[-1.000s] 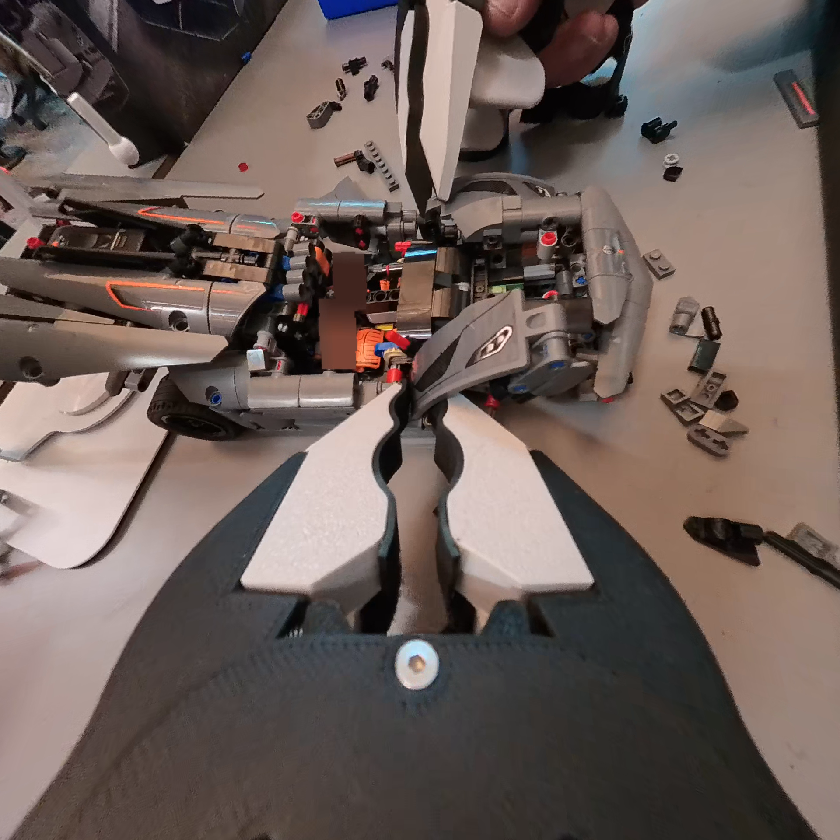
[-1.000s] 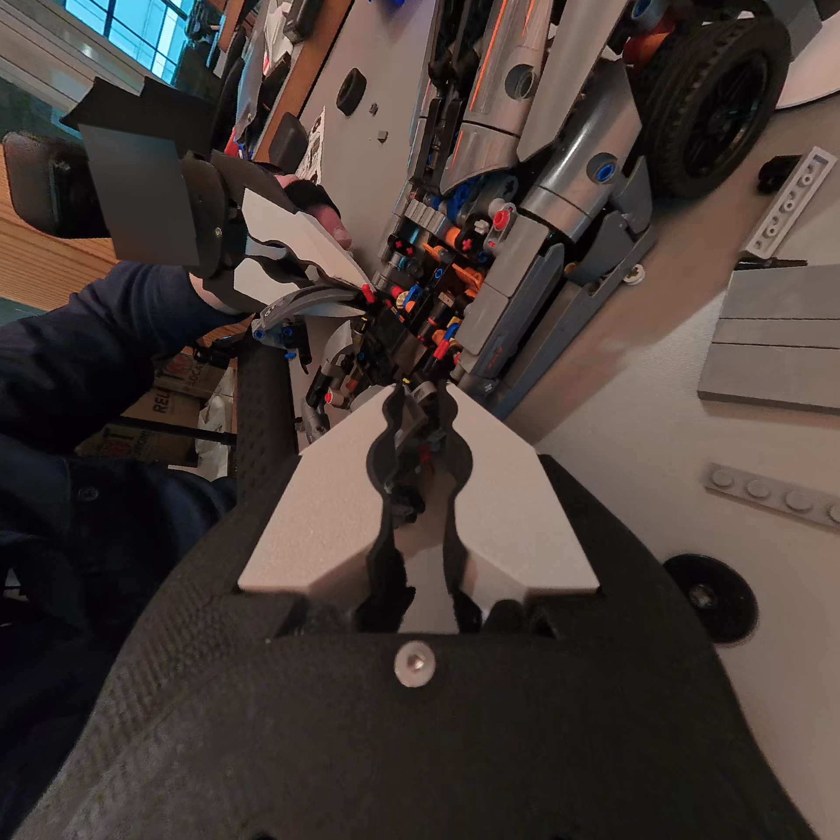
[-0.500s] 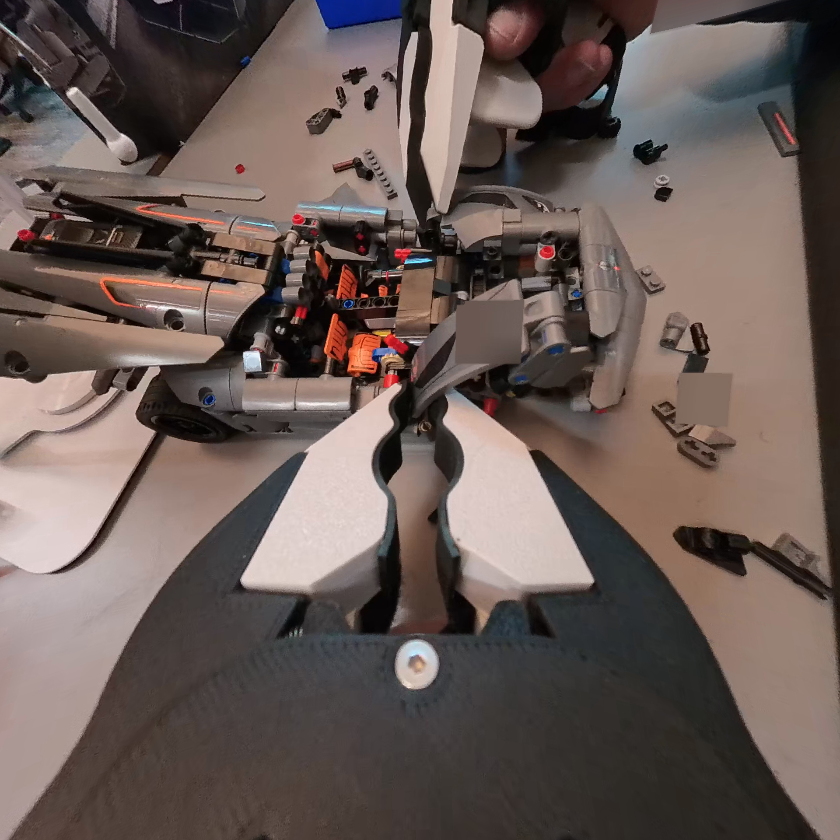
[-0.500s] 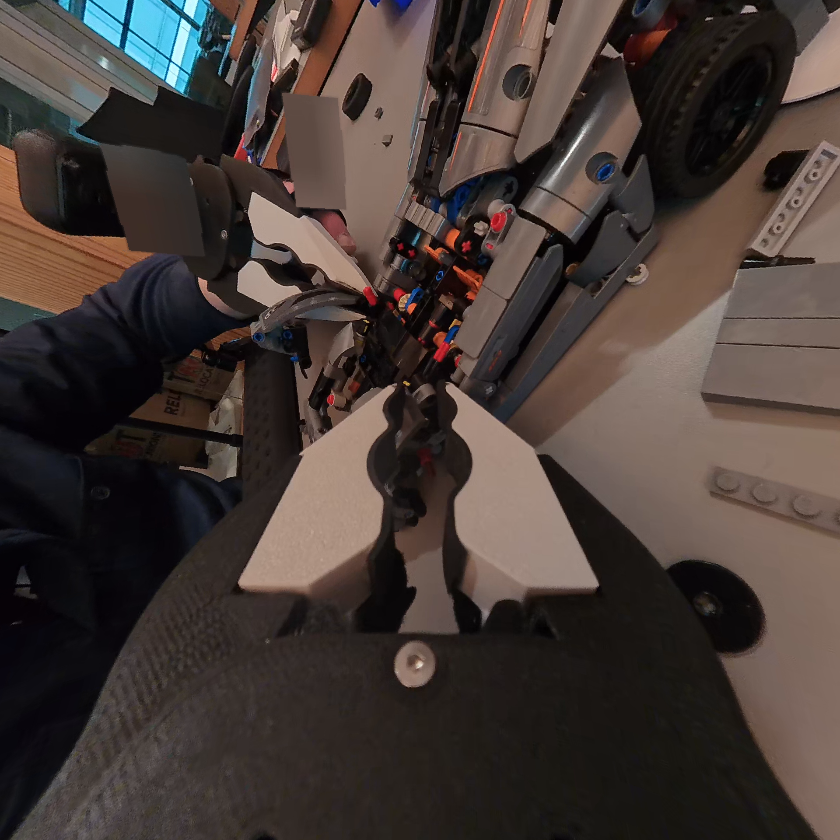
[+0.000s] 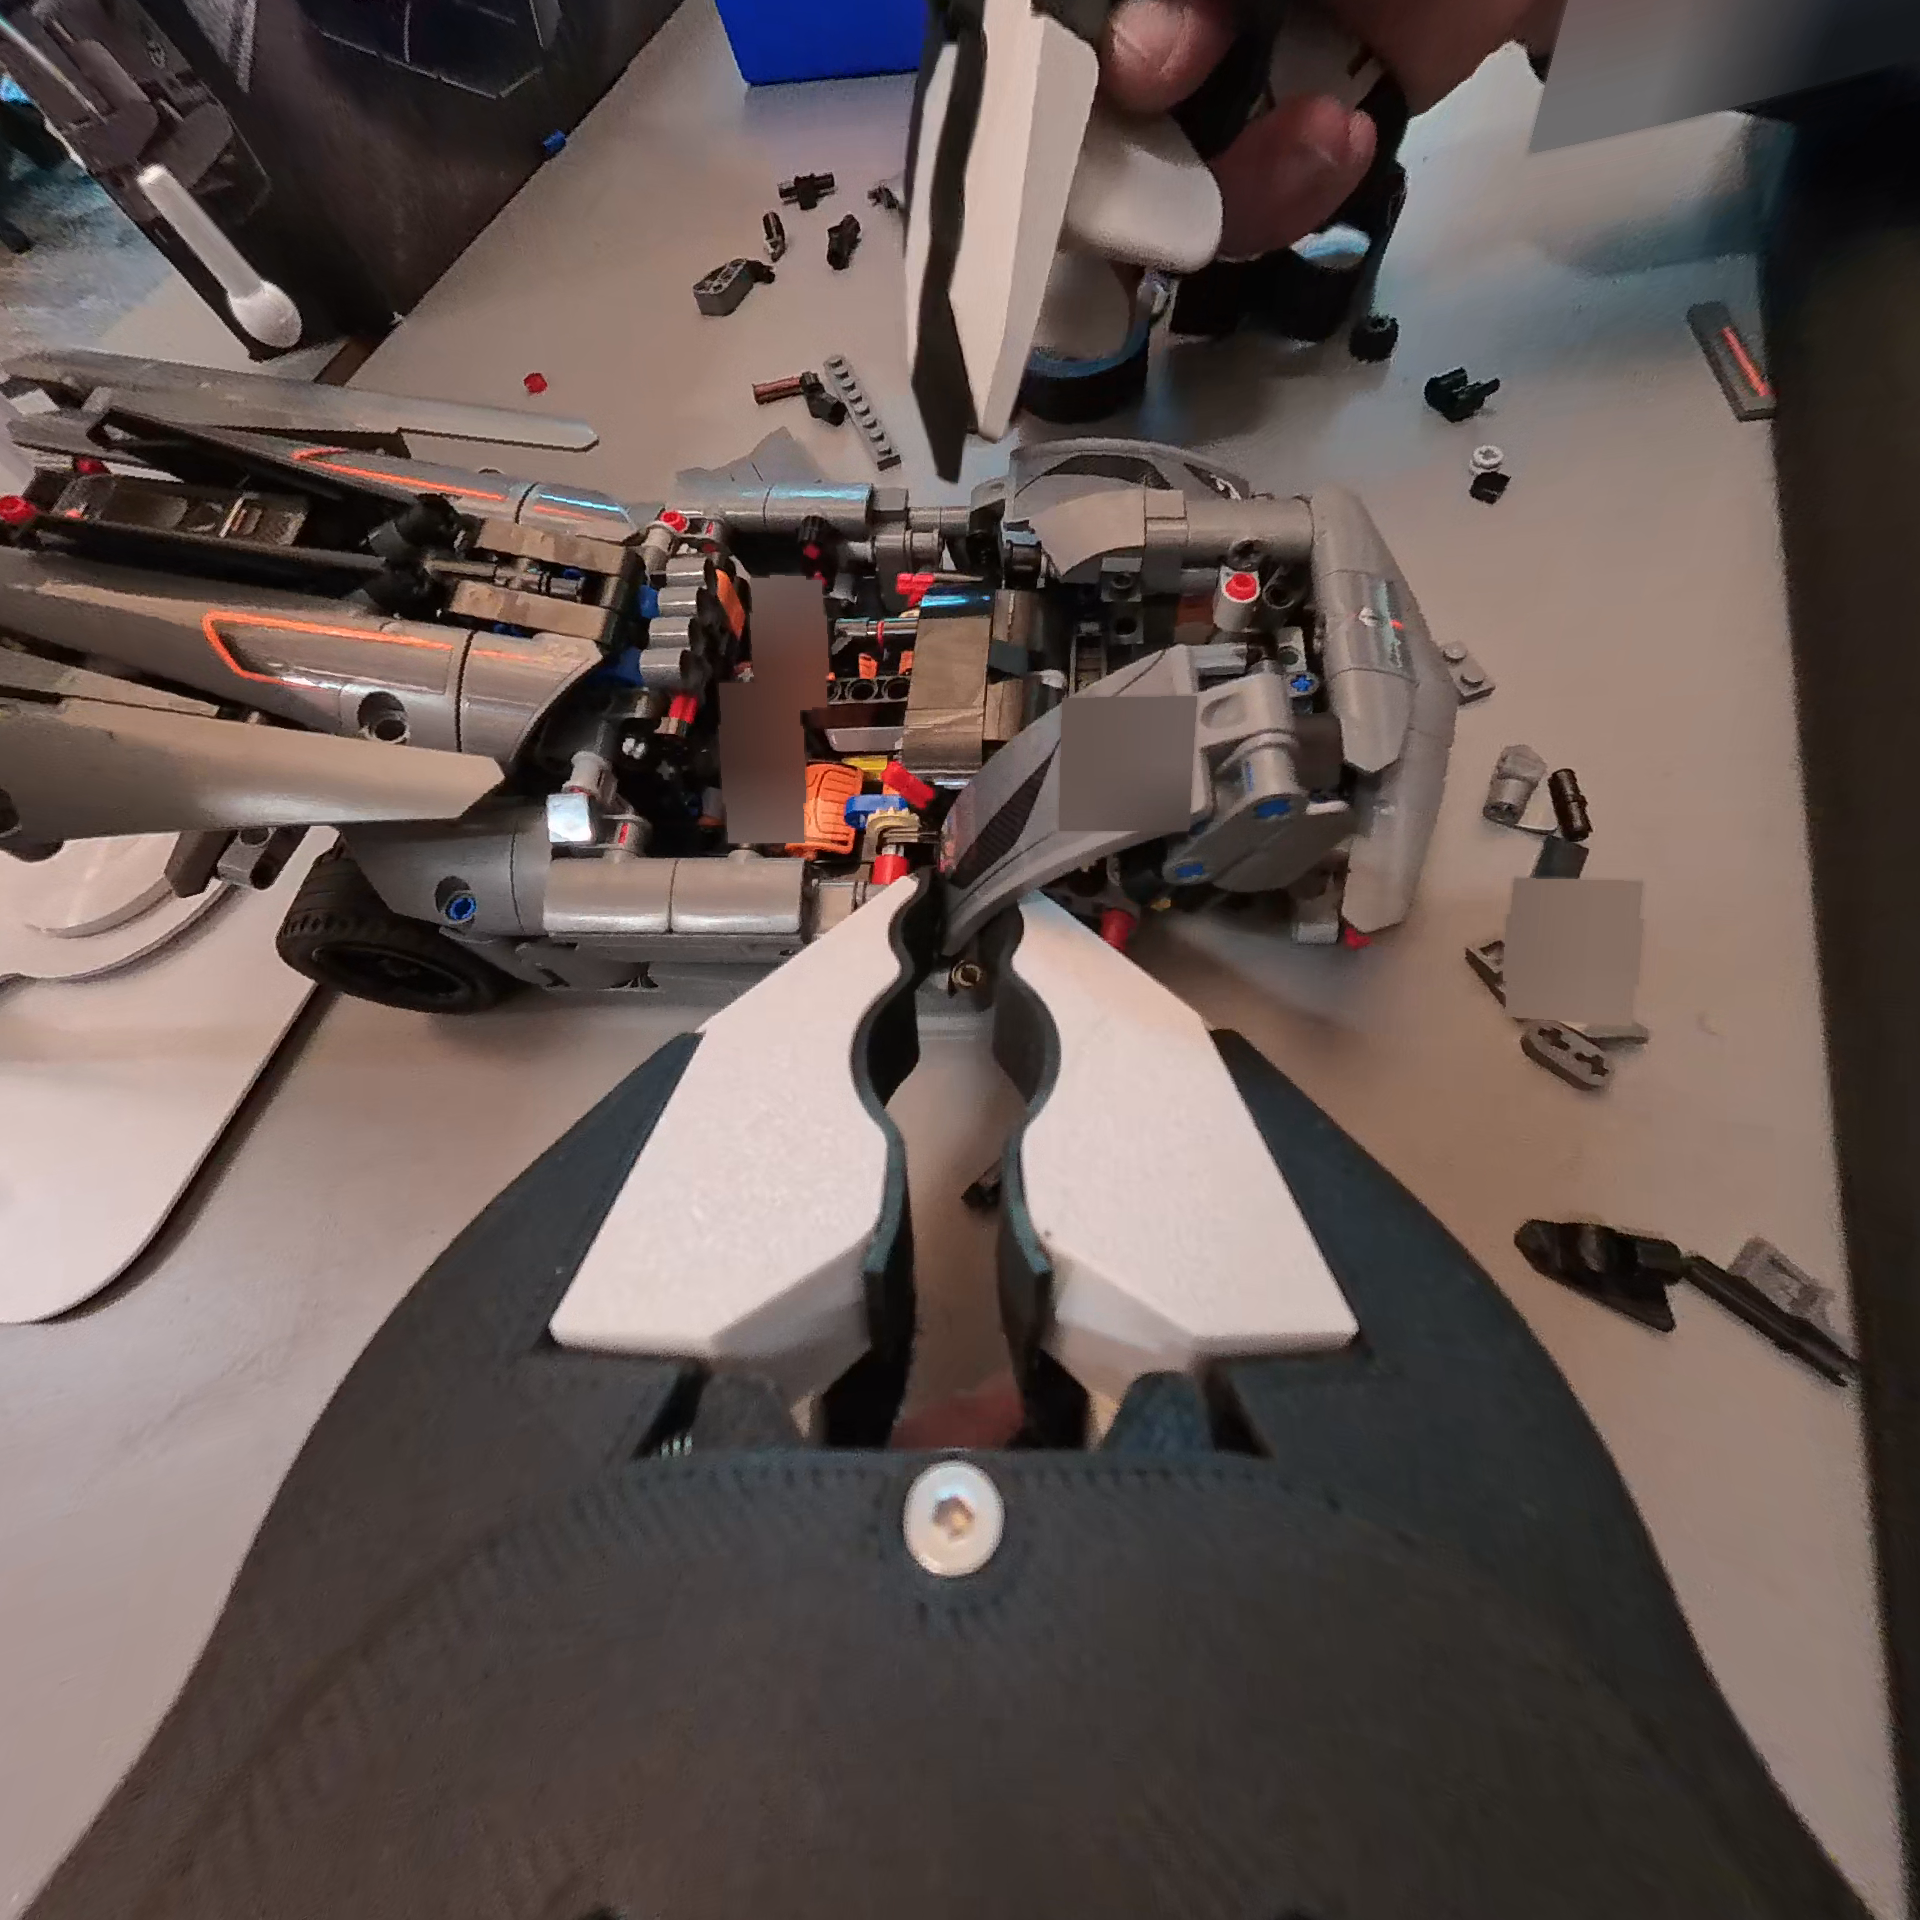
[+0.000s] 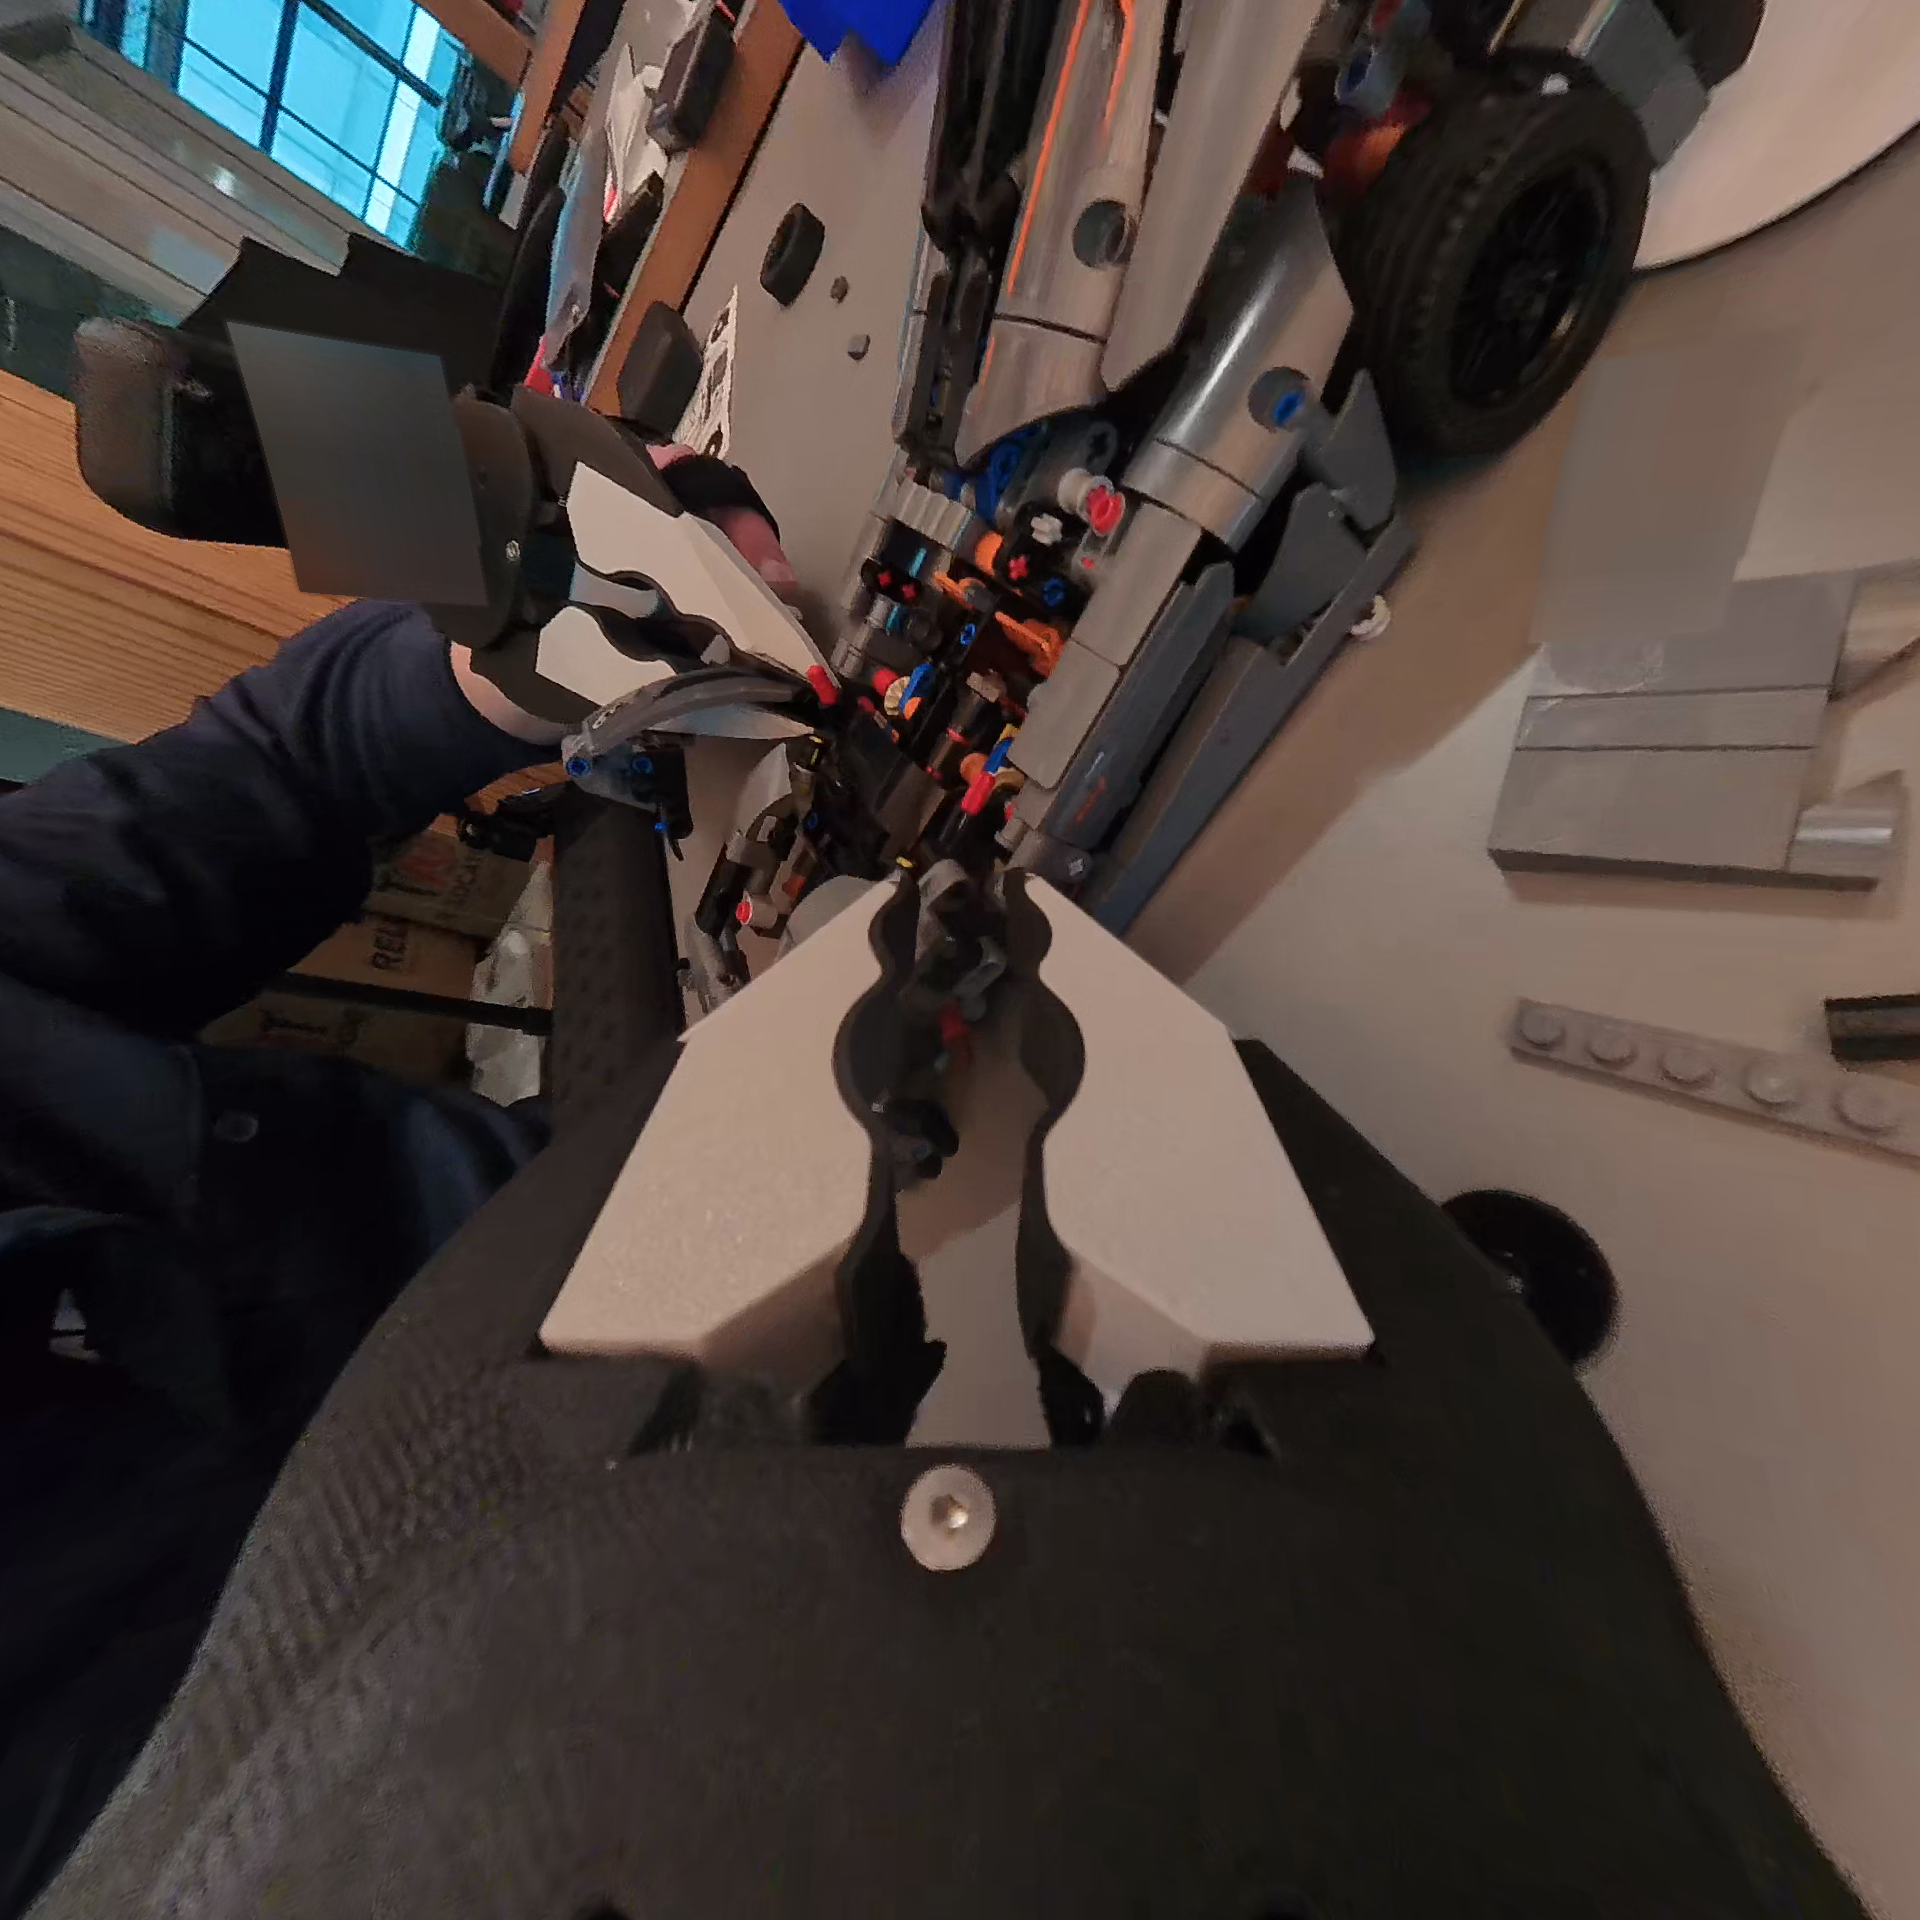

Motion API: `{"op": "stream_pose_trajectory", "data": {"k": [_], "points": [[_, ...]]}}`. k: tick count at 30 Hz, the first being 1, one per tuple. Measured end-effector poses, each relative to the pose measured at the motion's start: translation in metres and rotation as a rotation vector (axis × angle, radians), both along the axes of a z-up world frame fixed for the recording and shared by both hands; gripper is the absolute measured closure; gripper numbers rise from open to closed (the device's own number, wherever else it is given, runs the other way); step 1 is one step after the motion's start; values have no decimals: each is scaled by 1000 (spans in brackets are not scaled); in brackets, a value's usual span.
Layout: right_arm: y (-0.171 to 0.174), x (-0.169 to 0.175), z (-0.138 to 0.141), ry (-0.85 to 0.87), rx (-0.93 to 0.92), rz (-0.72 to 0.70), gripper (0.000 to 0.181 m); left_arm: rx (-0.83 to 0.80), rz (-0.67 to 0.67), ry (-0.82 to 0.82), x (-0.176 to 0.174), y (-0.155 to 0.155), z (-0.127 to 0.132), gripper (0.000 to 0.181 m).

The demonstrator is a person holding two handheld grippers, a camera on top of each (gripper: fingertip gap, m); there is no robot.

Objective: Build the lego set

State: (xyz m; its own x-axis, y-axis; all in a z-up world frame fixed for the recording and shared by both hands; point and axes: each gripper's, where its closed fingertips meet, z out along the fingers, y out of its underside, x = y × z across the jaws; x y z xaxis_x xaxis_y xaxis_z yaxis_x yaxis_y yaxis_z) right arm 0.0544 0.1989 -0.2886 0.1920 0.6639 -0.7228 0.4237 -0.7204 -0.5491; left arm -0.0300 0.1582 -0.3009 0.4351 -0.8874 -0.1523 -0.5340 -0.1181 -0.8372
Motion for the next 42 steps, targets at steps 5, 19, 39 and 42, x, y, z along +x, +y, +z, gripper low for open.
{"op": "stream_pose_trajectory", "data": {"k": [5,19,39,42], "points": [[-2,-2,-6,-11,-43,-1,167,-13,-5,-20,0,0,1,177],[-5,-4,-8,-9,-58,14,164,-13,-17,12,3,-1,-4,172],[-7,-5,-7,0,-61,25,166,52,-13,97,-2,3,-7,177],[-7,-6,-7,1,-60,28,166,72,-9,100,-2,4,-3,177]]}}
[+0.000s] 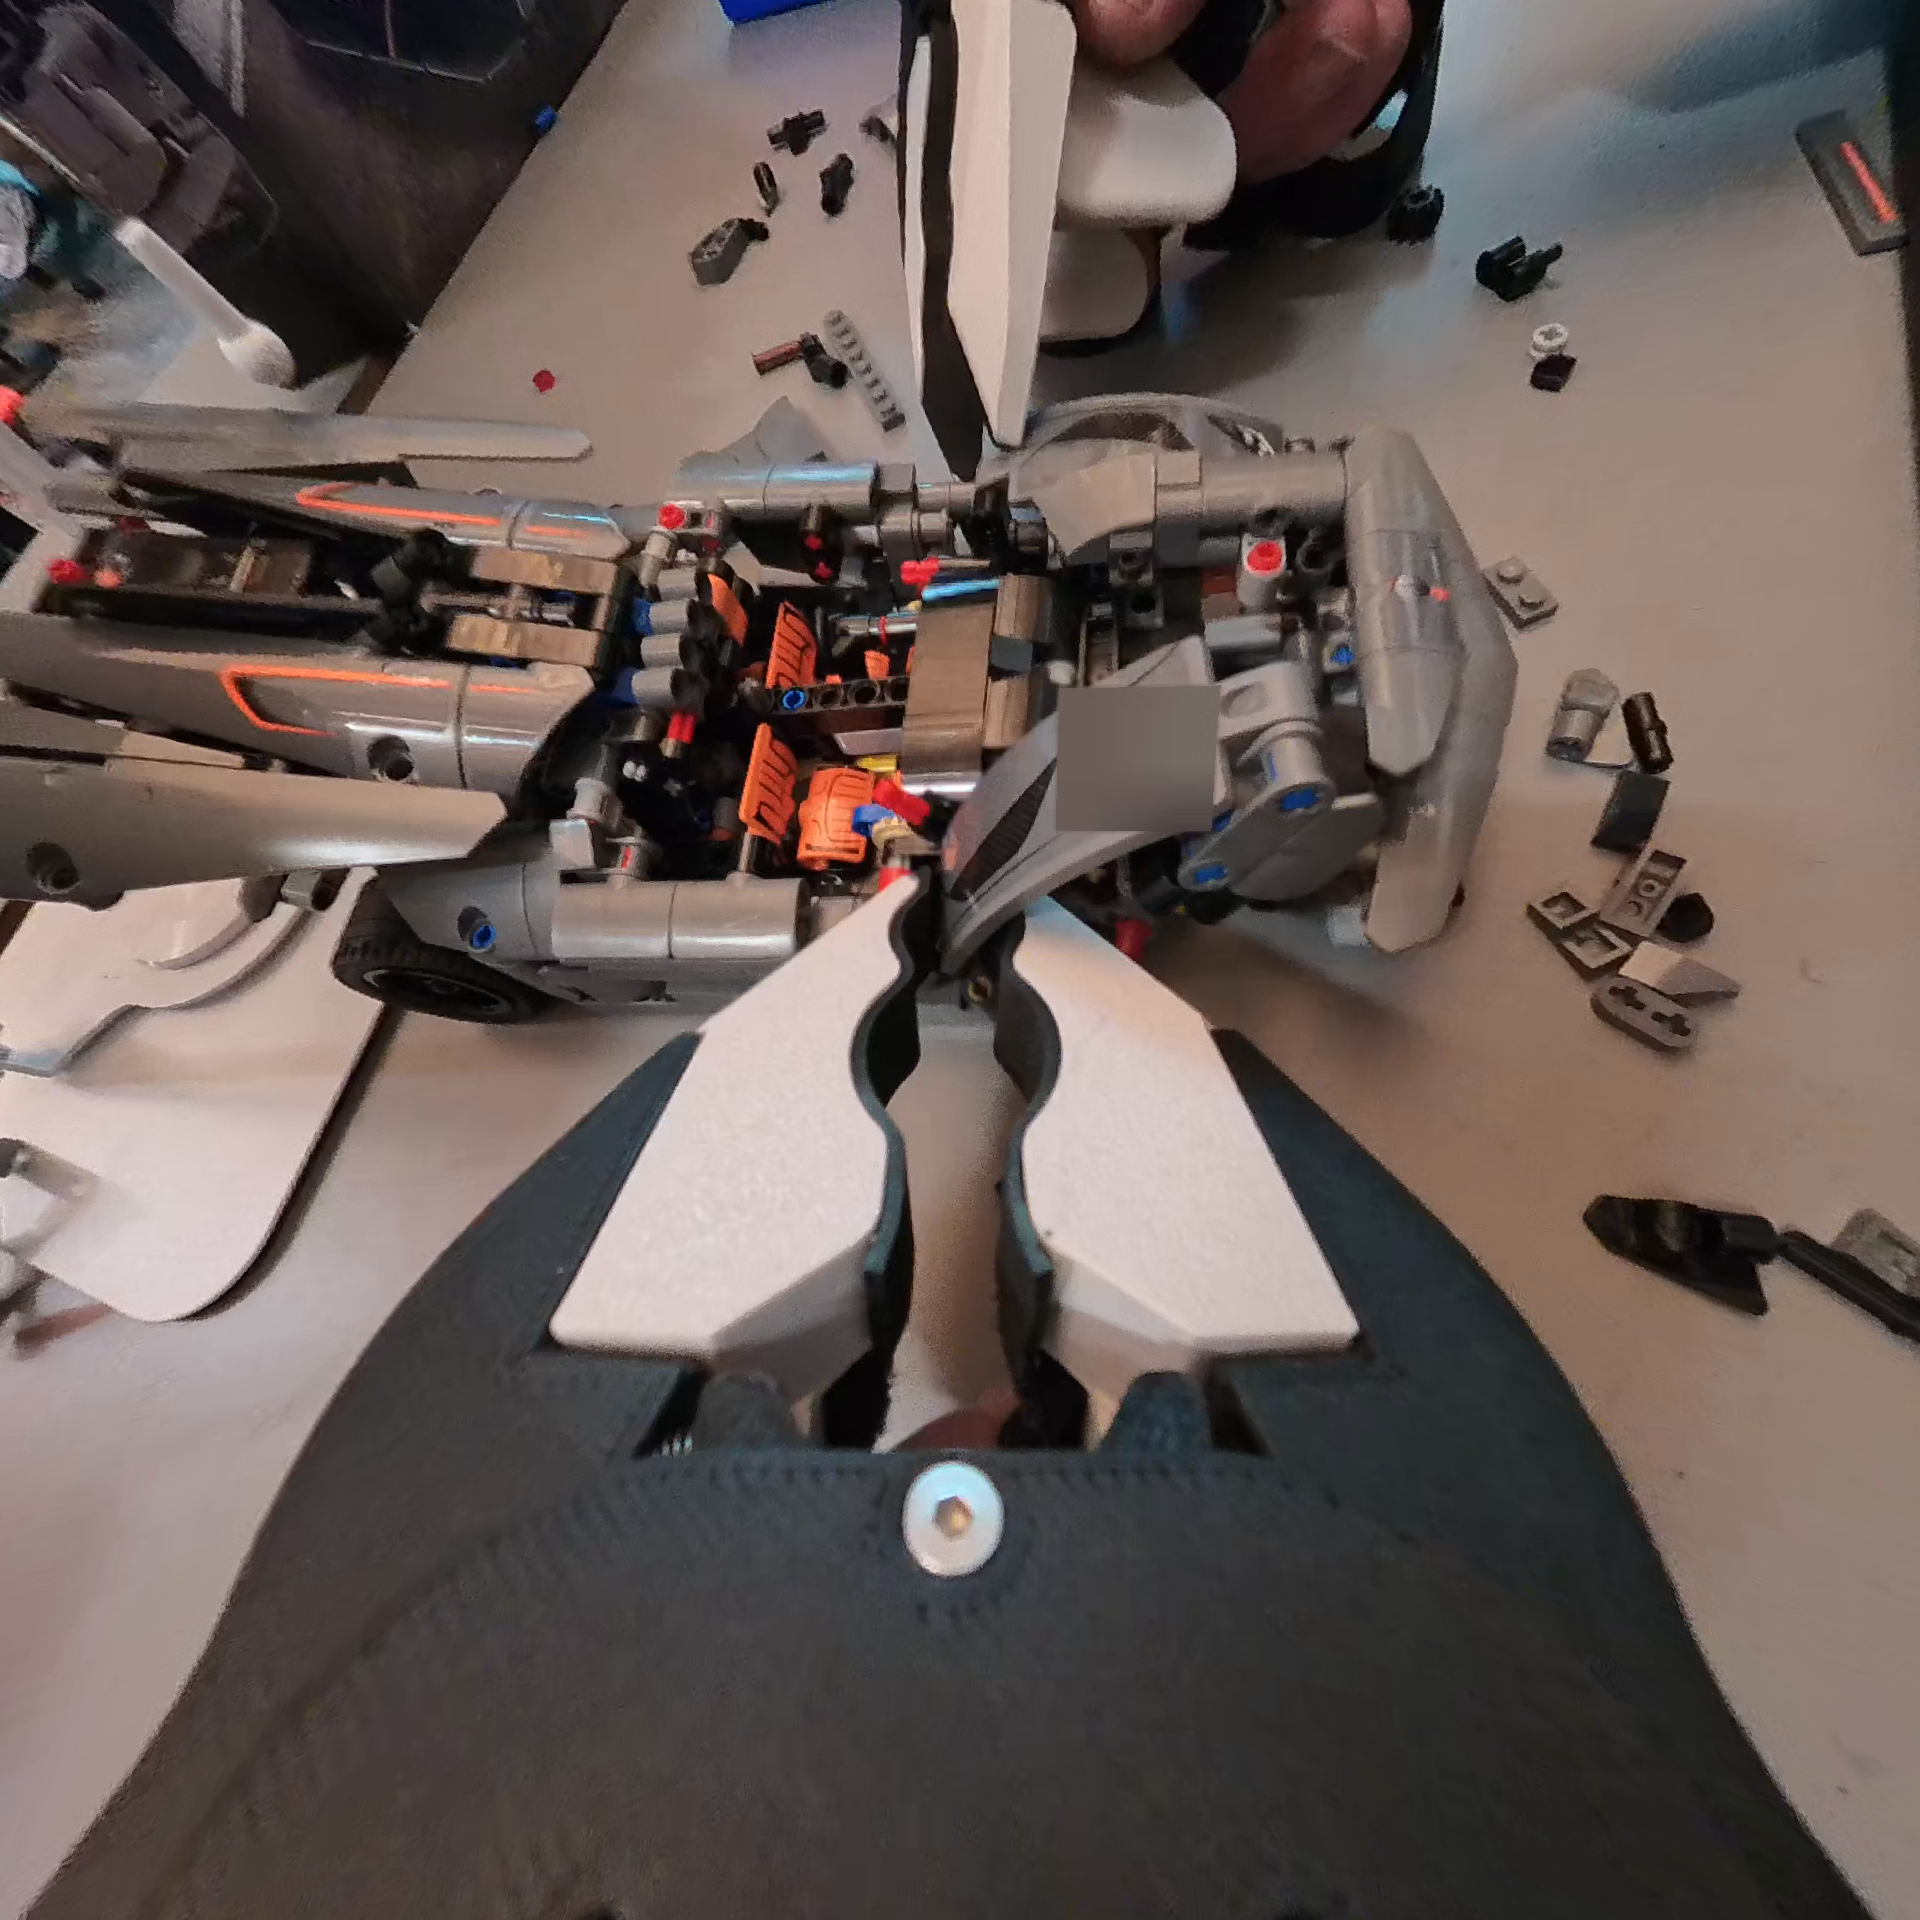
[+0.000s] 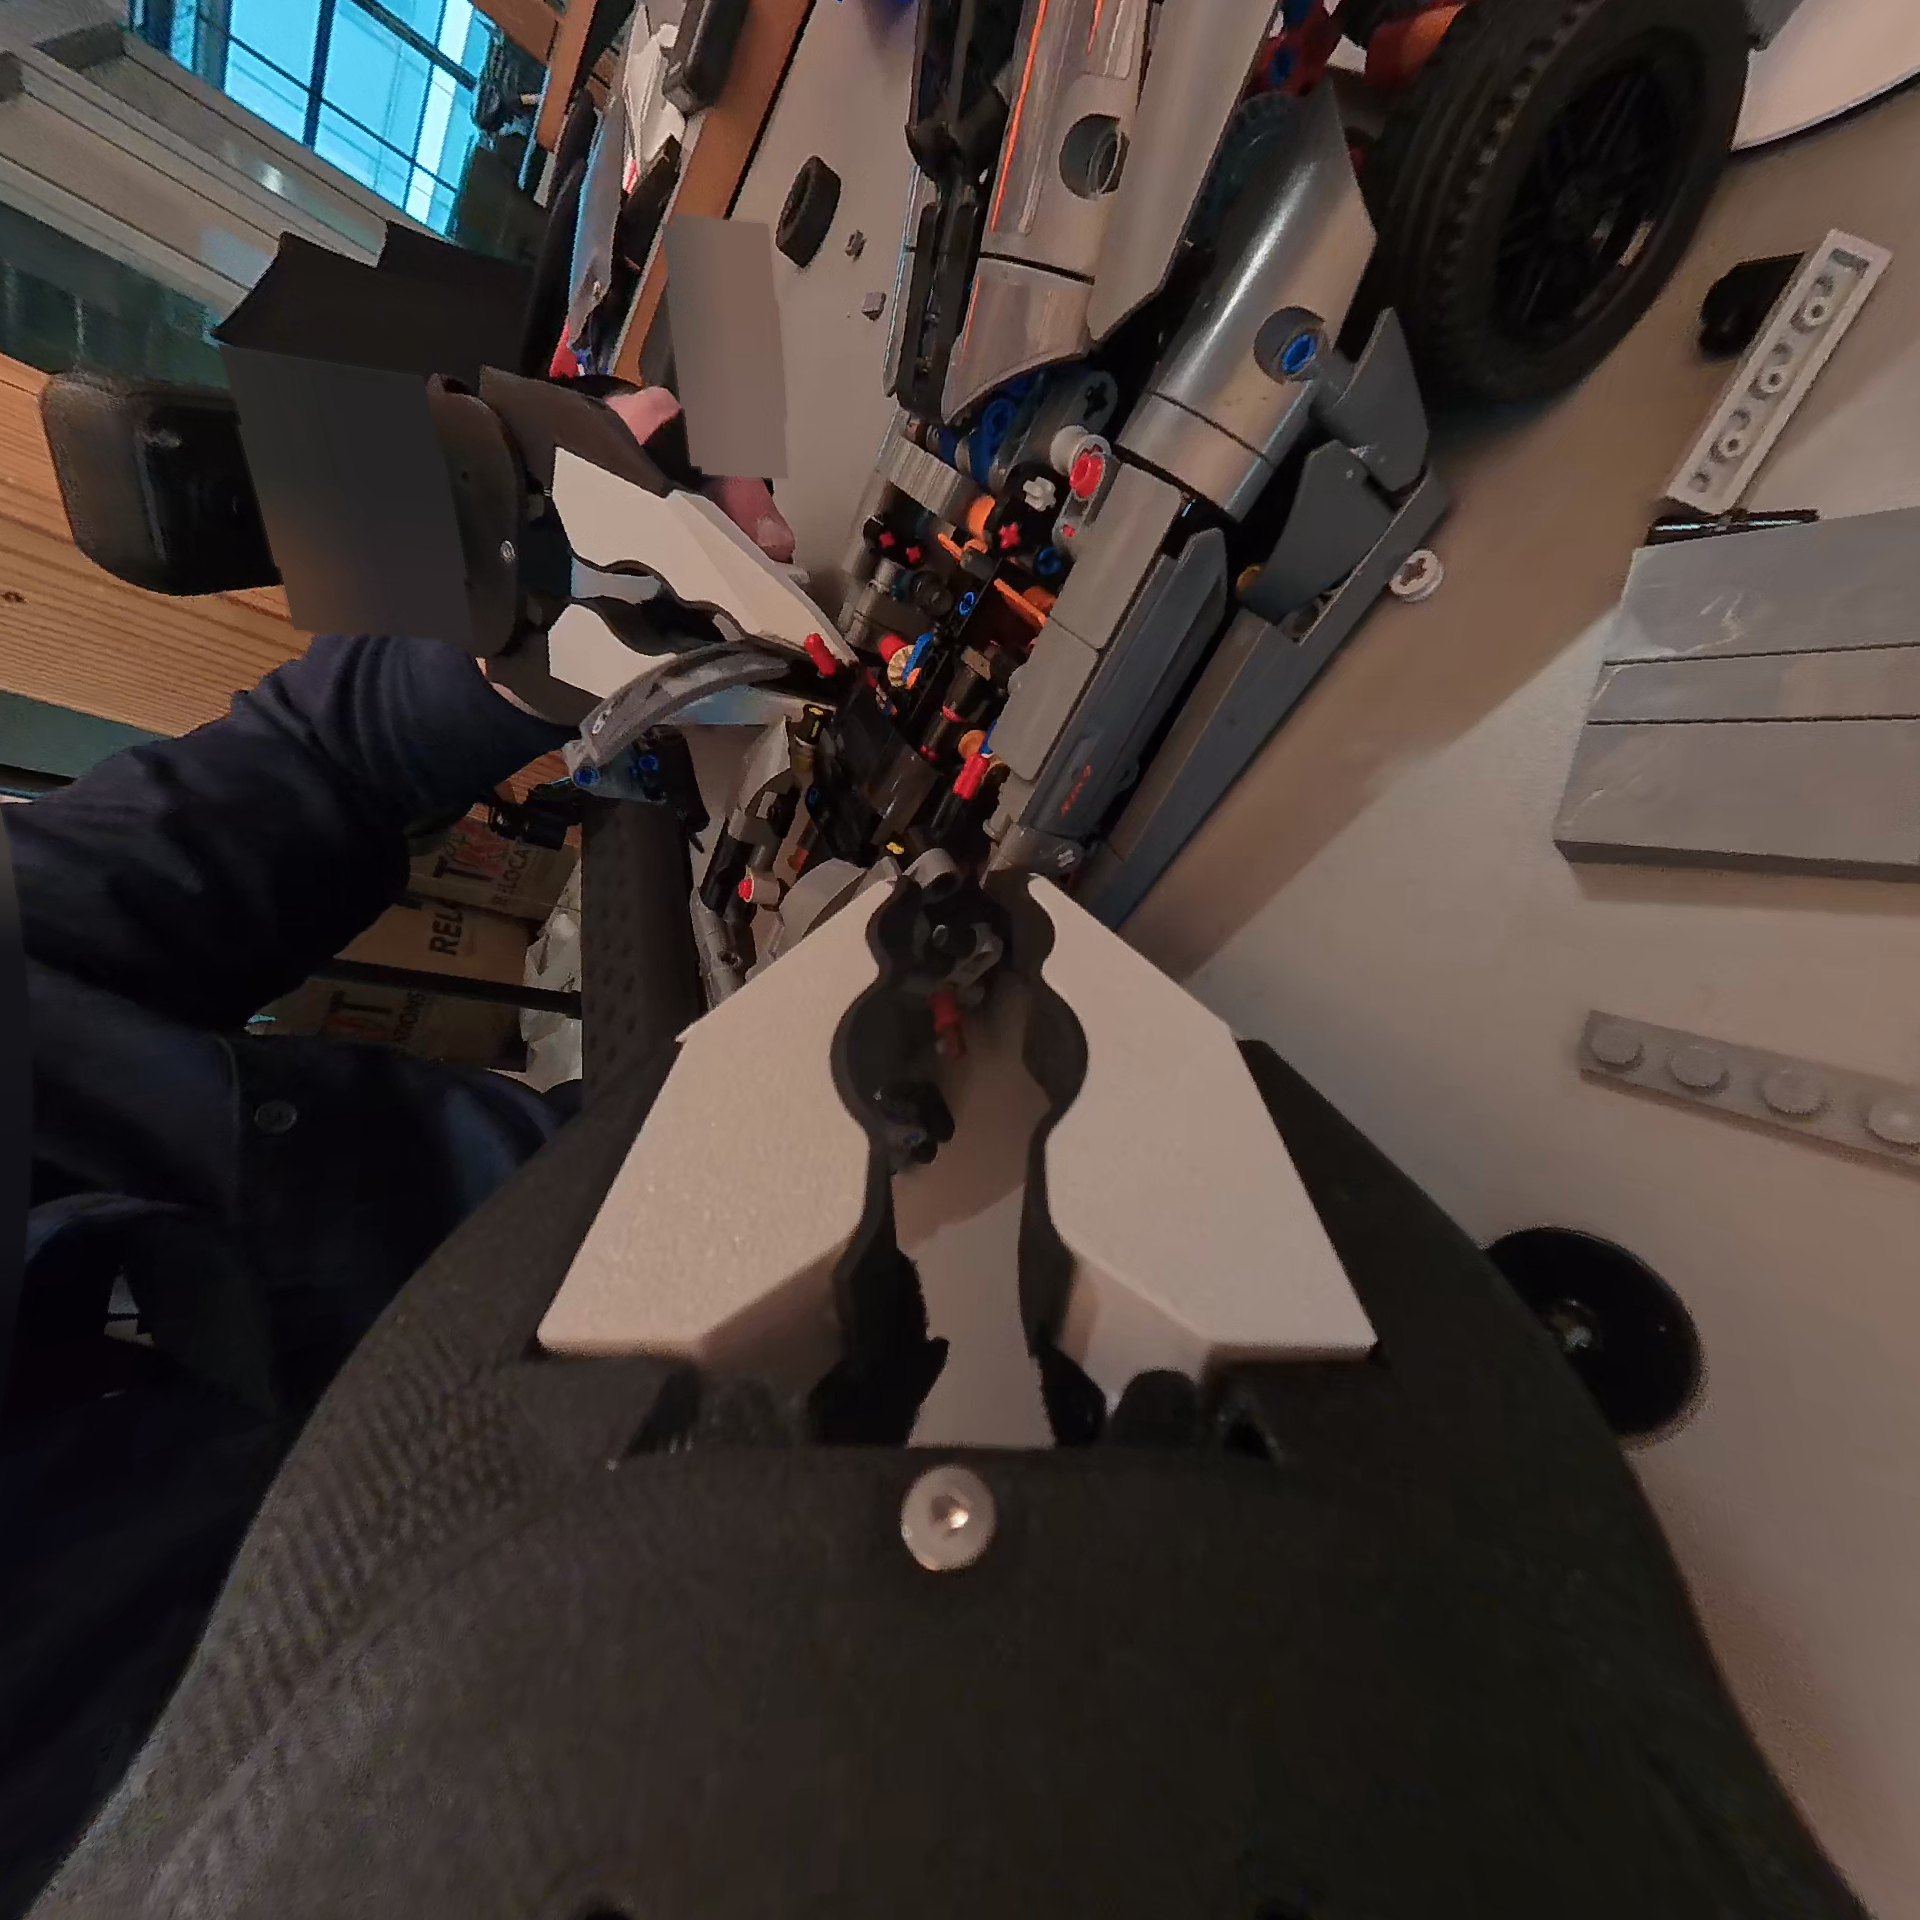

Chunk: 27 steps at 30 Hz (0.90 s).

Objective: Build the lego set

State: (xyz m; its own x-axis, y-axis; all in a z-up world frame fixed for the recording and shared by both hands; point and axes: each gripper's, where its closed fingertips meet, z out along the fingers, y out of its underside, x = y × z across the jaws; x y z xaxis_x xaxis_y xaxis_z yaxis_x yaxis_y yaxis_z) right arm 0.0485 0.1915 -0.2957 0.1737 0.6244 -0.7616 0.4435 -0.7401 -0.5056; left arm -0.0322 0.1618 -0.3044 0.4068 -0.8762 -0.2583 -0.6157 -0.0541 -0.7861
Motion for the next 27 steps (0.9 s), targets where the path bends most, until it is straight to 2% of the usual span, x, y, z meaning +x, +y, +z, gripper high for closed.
{"op": "stream_pose_trajectory", "data": {"k": [9,27], "points": [[0,0,-1,4,-12,1,166,1,-13,-3,1,0,0,177],[2,1,-2,9,-13,-10,168,-126,-46,-47,8,-1,-1,176]]}}
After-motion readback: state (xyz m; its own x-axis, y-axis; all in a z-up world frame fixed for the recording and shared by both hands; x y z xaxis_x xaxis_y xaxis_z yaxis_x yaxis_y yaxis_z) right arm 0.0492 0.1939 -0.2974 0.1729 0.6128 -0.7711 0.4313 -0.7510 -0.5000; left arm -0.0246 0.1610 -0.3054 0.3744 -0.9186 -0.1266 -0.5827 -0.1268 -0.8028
